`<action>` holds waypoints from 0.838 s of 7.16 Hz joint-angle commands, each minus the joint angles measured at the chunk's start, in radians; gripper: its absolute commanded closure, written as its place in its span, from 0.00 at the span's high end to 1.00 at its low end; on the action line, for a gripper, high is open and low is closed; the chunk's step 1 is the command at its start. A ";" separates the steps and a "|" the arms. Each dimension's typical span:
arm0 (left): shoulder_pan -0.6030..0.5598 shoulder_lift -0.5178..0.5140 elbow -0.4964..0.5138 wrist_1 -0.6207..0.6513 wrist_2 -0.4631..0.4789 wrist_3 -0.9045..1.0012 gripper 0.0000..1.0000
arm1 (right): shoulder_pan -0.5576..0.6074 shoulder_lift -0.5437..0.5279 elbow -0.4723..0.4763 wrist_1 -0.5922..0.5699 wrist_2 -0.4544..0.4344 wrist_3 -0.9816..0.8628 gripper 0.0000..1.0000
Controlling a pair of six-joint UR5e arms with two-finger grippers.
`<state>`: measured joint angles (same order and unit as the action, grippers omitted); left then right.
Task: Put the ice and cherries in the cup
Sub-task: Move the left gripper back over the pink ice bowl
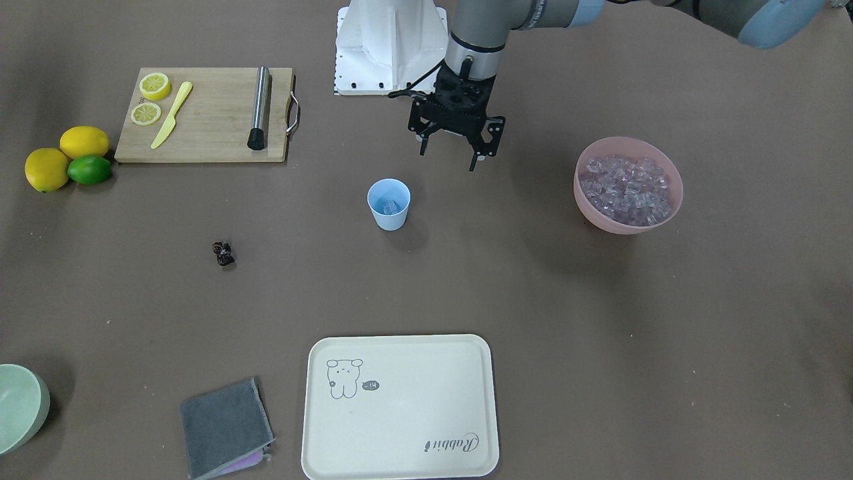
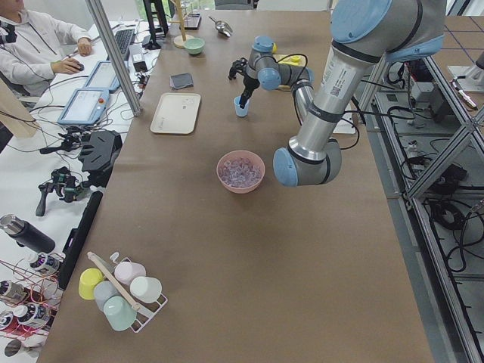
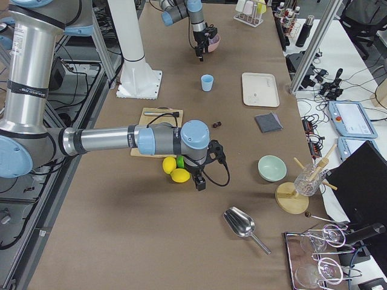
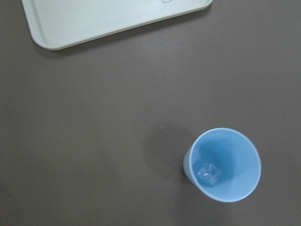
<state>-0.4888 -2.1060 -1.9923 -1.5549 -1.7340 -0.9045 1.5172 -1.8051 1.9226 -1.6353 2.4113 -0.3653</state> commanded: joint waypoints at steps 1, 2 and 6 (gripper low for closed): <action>-0.043 0.215 -0.138 -0.011 -0.127 0.004 0.91 | 0.000 0.000 -0.001 0.000 0.000 0.002 1.00; -0.072 0.272 -0.158 -0.017 -0.137 0.007 0.91 | 0.000 0.000 -0.001 0.000 0.000 0.002 1.00; -0.116 0.547 -0.155 -0.287 -0.136 -0.119 0.88 | 0.000 0.000 -0.002 0.000 0.000 0.003 1.00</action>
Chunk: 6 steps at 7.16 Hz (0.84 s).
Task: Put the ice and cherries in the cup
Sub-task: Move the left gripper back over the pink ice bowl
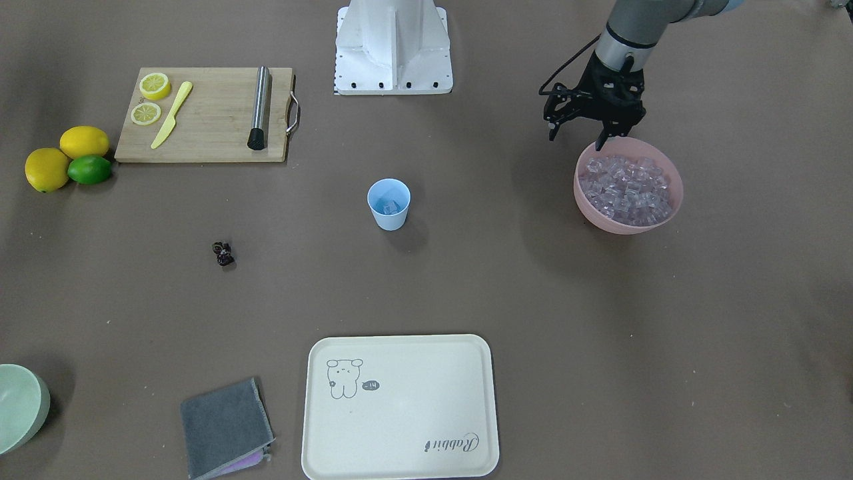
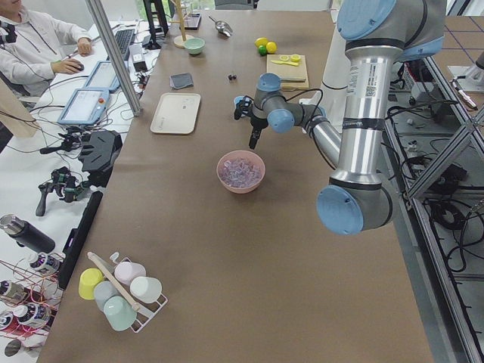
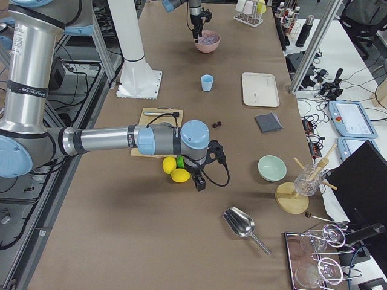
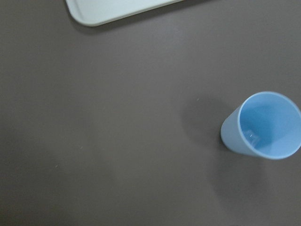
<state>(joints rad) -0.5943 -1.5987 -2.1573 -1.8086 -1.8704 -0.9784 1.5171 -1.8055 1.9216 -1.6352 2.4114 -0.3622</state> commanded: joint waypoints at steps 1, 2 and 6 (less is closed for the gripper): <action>-0.013 0.071 0.007 -0.034 0.002 -0.028 0.83 | 0.000 0.000 -0.001 0.000 0.000 0.000 1.00; -0.028 0.115 -0.005 -0.035 0.008 0.040 0.83 | 0.000 0.000 -0.004 0.000 0.000 0.002 1.00; -0.033 0.207 0.008 -0.096 0.085 0.102 0.76 | 0.000 0.000 -0.009 -0.002 0.000 0.003 1.00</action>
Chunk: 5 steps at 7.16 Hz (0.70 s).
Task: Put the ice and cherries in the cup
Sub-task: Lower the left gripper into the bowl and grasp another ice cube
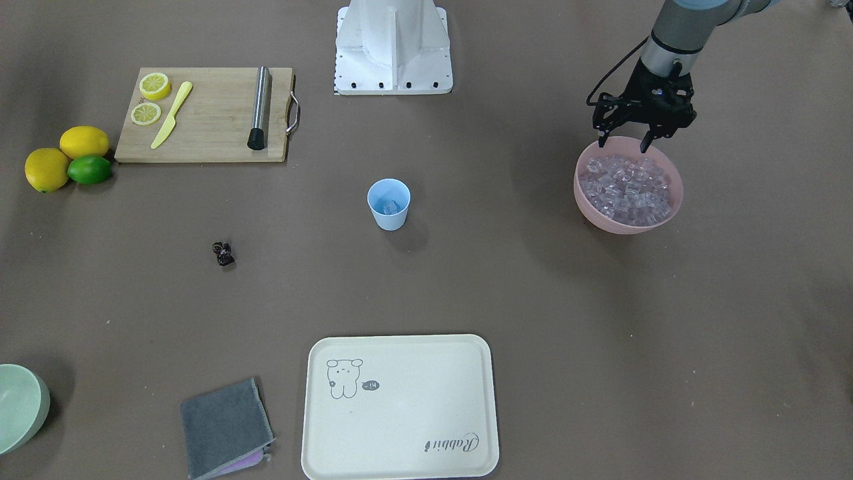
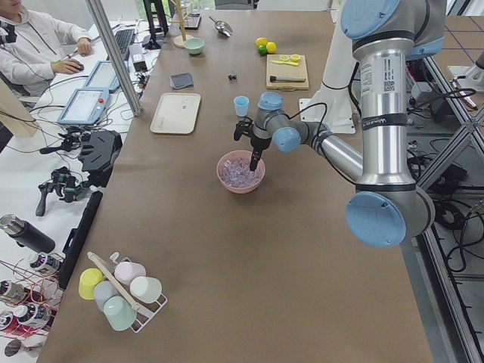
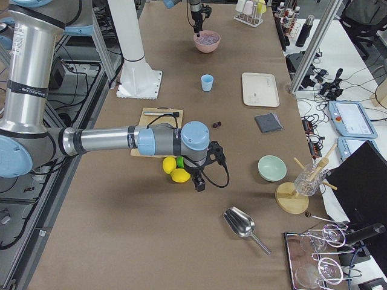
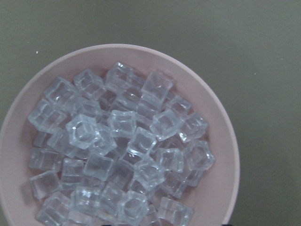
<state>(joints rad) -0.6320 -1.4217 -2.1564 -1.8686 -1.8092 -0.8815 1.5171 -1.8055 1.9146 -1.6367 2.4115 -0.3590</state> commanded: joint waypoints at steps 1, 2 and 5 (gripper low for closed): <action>0.014 0.030 0.027 -0.065 0.025 0.006 0.74 | 0.000 0.000 -0.006 0.000 0.000 0.000 1.00; 0.040 0.030 0.033 -0.067 0.048 0.004 0.72 | 0.000 0.000 -0.006 0.000 0.000 0.000 1.00; 0.052 0.035 0.032 -0.067 0.082 0.149 0.64 | 0.000 0.002 -0.009 0.000 0.000 0.000 1.00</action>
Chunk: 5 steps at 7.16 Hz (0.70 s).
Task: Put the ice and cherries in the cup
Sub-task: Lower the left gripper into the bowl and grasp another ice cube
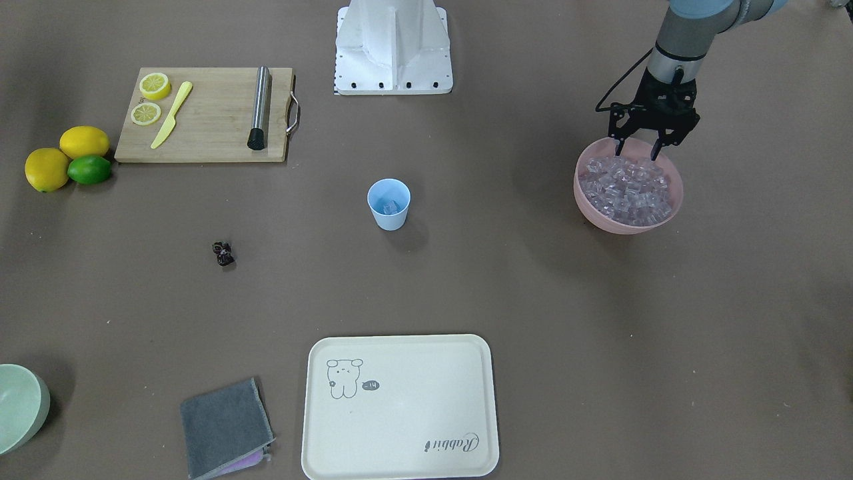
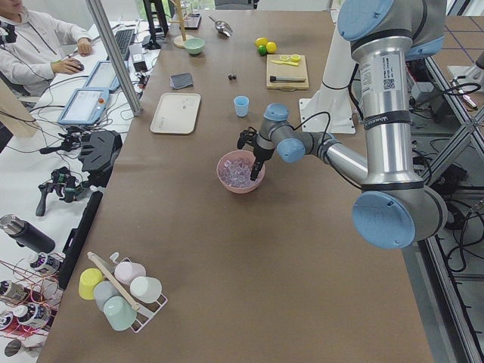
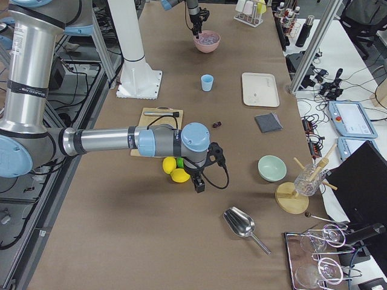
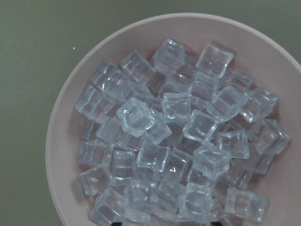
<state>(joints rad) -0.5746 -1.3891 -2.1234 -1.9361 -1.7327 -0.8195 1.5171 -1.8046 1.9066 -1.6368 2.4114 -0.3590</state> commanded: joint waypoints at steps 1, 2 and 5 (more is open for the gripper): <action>-0.005 0.005 0.008 0.000 0.007 0.120 0.64 | 0.000 -0.001 0.000 0.000 0.003 -0.002 1.00; -0.002 0.028 0.008 -0.001 0.008 0.128 0.64 | 0.000 -0.005 0.000 0.002 0.011 -0.002 1.00; 0.007 0.033 0.023 -0.001 0.041 0.125 0.65 | 0.000 -0.012 0.000 0.000 0.011 -0.003 1.00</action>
<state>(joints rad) -0.5691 -1.3563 -2.1048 -1.9373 -1.6970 -0.6948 1.5171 -1.8133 1.9067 -1.6366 2.4218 -0.3618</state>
